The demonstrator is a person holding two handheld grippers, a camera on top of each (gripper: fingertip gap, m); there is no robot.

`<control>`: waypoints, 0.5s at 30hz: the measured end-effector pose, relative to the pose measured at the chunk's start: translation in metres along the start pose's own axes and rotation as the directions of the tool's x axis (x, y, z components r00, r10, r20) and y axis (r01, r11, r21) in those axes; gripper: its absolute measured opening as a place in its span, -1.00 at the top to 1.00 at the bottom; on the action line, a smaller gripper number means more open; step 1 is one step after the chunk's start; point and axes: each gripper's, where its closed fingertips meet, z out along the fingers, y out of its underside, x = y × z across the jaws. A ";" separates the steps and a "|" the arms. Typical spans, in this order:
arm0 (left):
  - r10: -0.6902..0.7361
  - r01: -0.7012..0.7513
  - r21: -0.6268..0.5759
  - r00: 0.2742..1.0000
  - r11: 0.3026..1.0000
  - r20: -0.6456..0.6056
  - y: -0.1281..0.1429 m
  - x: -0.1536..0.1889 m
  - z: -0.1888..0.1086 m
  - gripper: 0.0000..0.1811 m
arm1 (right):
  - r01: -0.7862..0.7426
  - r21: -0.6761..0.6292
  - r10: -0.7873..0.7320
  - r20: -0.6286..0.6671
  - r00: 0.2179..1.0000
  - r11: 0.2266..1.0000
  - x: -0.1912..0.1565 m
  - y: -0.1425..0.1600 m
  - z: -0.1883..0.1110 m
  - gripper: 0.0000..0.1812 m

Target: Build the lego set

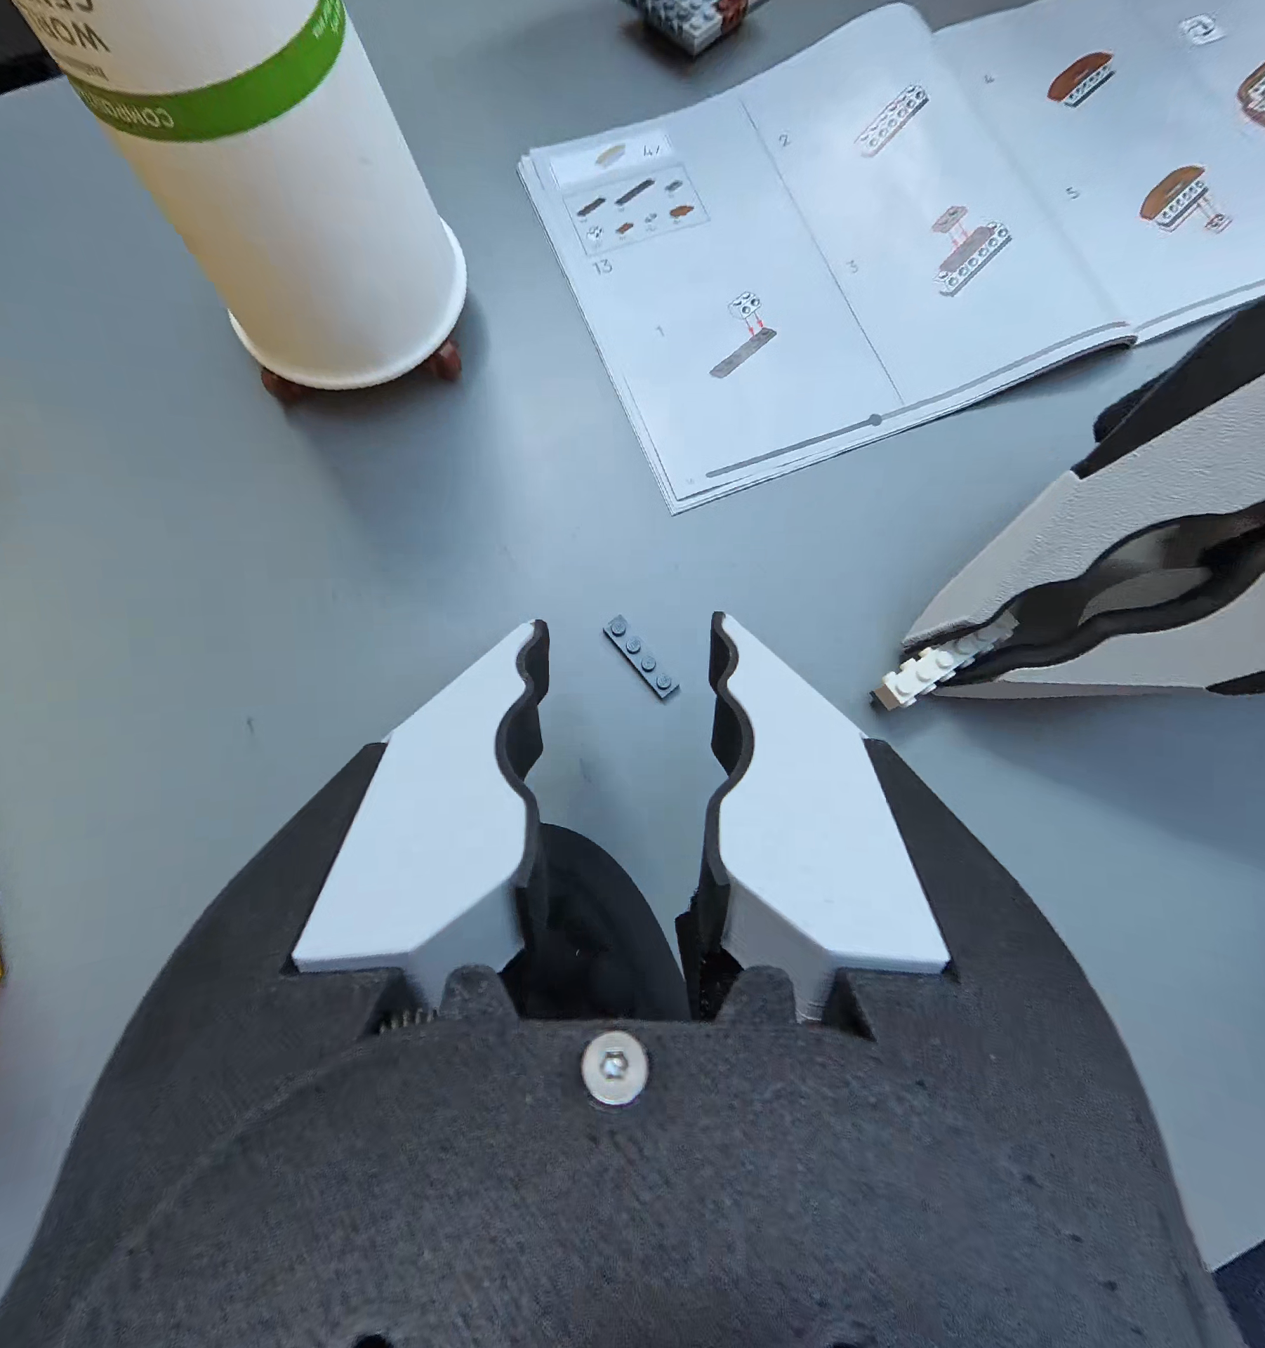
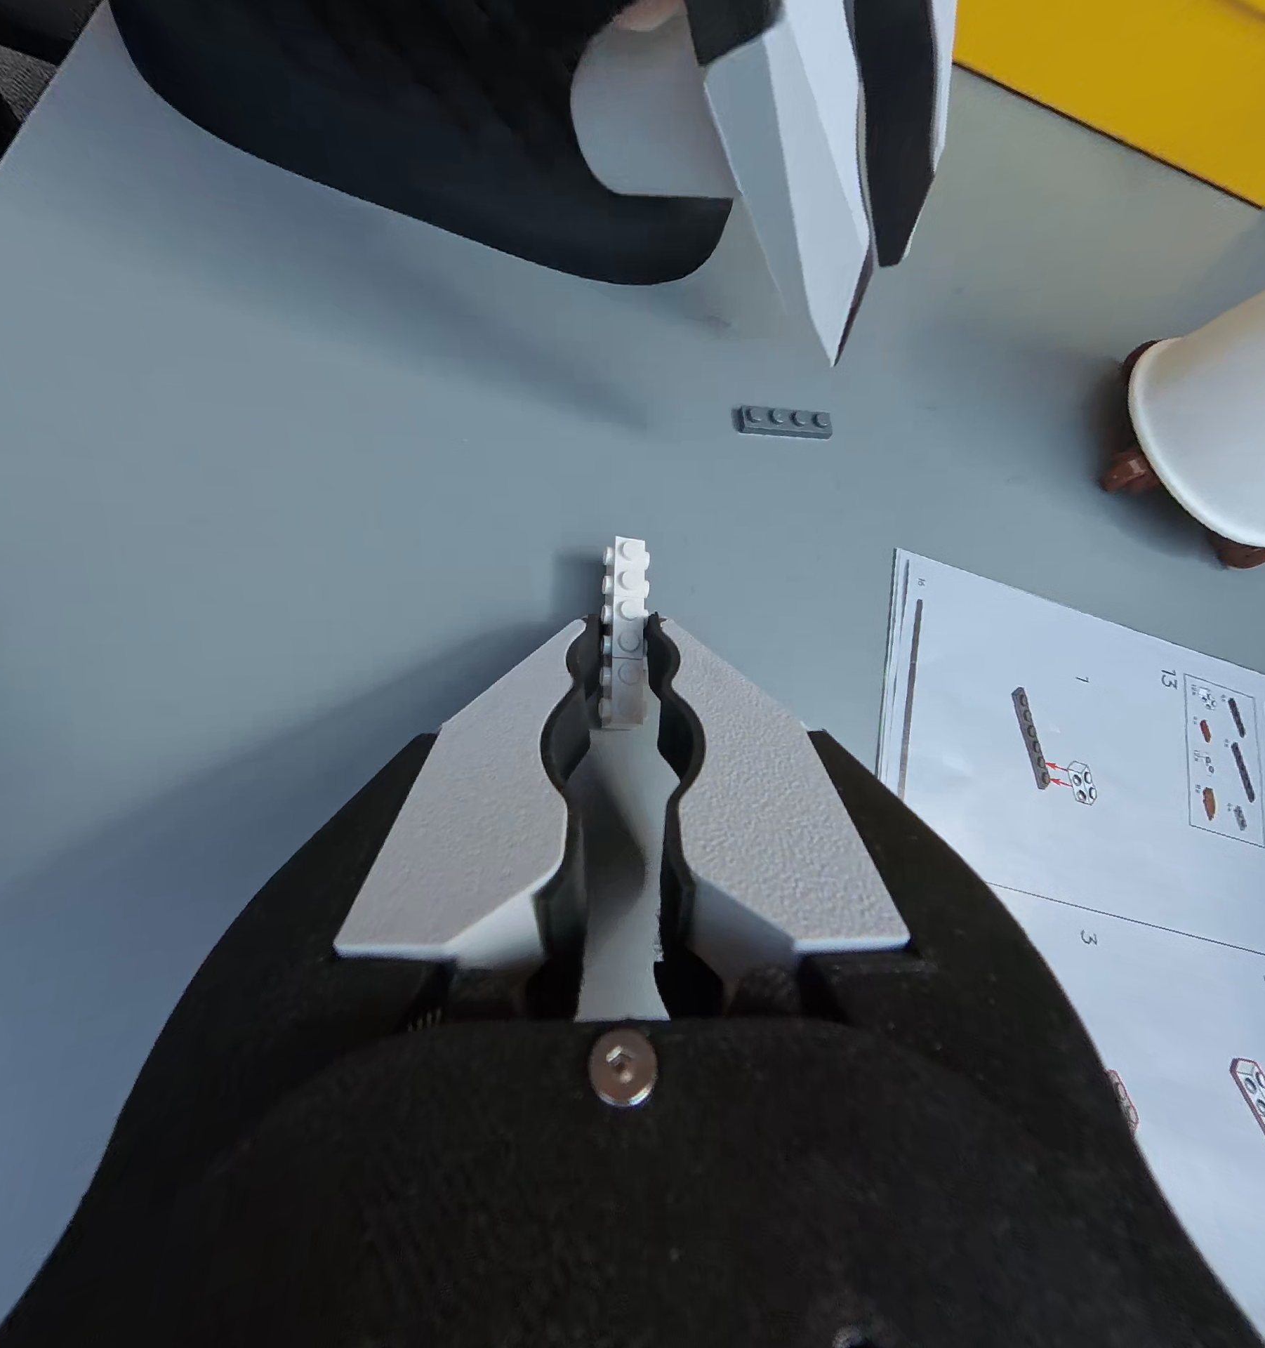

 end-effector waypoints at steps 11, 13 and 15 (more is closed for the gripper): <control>-0.121 0.117 -0.126 0.992 0.985 -0.022 0.016 0.002 0.030 0.49 | 0.013 0.032 -0.012 -0.023 1.000 0.999 0.001 -0.004 0.001 0.78; -0.094 0.093 -0.136 0.996 0.986 -0.003 0.018 0.002 0.032 0.49 | 0.021 0.038 -0.021 -0.017 1.000 0.999 -0.001 -0.005 0.000 0.70; -0.074 0.076 -0.147 0.997 0.986 0.019 0.020 0.001 0.034 0.51 | 0.024 0.057 -0.024 0.002 1.000 0.998 -0.004 -0.008 -0.003 0.66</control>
